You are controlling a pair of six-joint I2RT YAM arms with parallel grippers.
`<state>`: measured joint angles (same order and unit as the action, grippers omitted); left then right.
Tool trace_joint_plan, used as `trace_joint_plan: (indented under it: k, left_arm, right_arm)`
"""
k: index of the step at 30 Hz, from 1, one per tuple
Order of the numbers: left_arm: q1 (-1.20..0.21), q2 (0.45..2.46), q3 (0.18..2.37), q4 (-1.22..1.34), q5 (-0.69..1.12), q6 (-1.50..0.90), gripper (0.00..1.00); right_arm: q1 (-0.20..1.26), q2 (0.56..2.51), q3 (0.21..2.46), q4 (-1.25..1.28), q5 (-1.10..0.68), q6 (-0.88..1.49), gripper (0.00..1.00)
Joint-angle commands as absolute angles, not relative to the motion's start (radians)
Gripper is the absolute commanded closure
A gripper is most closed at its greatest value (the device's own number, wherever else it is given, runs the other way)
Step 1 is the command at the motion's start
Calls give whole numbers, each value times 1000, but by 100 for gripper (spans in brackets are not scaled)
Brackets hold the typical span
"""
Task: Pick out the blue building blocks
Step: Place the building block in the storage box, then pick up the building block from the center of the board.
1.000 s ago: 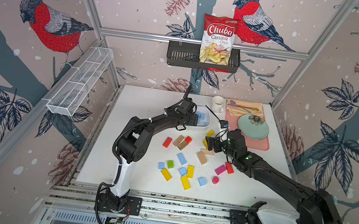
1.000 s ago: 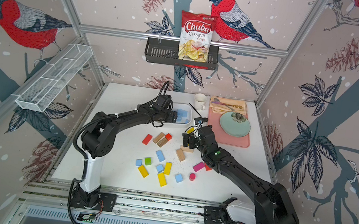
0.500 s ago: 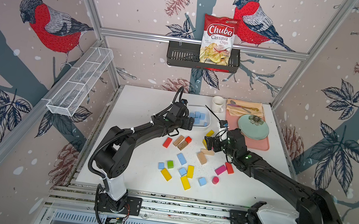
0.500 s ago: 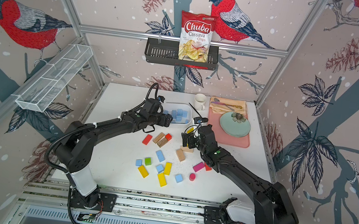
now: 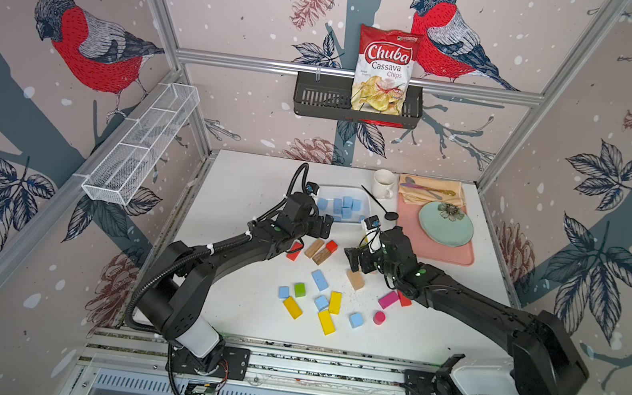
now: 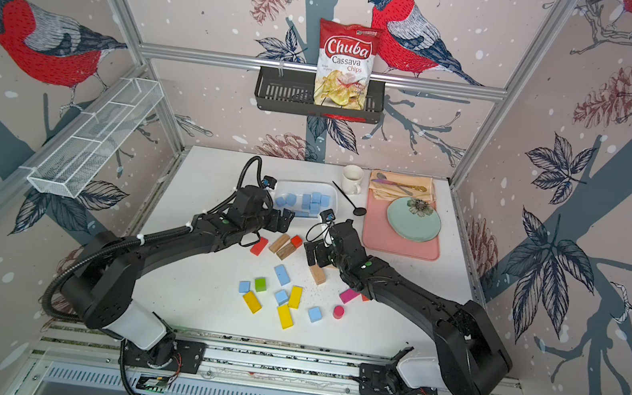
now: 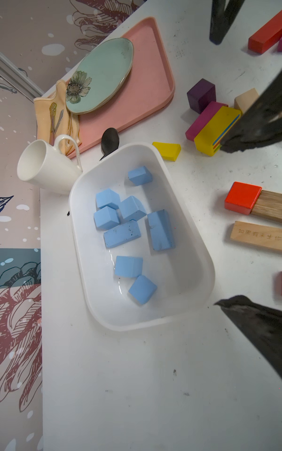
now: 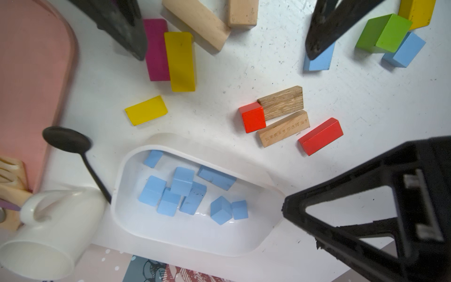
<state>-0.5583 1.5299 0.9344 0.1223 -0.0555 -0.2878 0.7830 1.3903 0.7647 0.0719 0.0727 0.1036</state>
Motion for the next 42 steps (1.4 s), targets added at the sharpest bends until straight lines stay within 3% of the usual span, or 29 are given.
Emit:
trace_joint_plan:
  k: [1,18,22,42]
  left_arm:
    - [-555,1491,900,221,-117,-300,4]
    - [-528,1290,715,349,-289,-342,3]
    - [-522,1270,703,356,-245,-322,3]
    - [-521,1246,669,400,-225,-302,3]
  right_arm:
    - [814,1422,787,51,79,81,1]
    - [946,1614,889,-17,57,60,2]
    - [966,1652,913,-41,52,52,5]
    - [1043,1844,1033,-127,93,31,38]
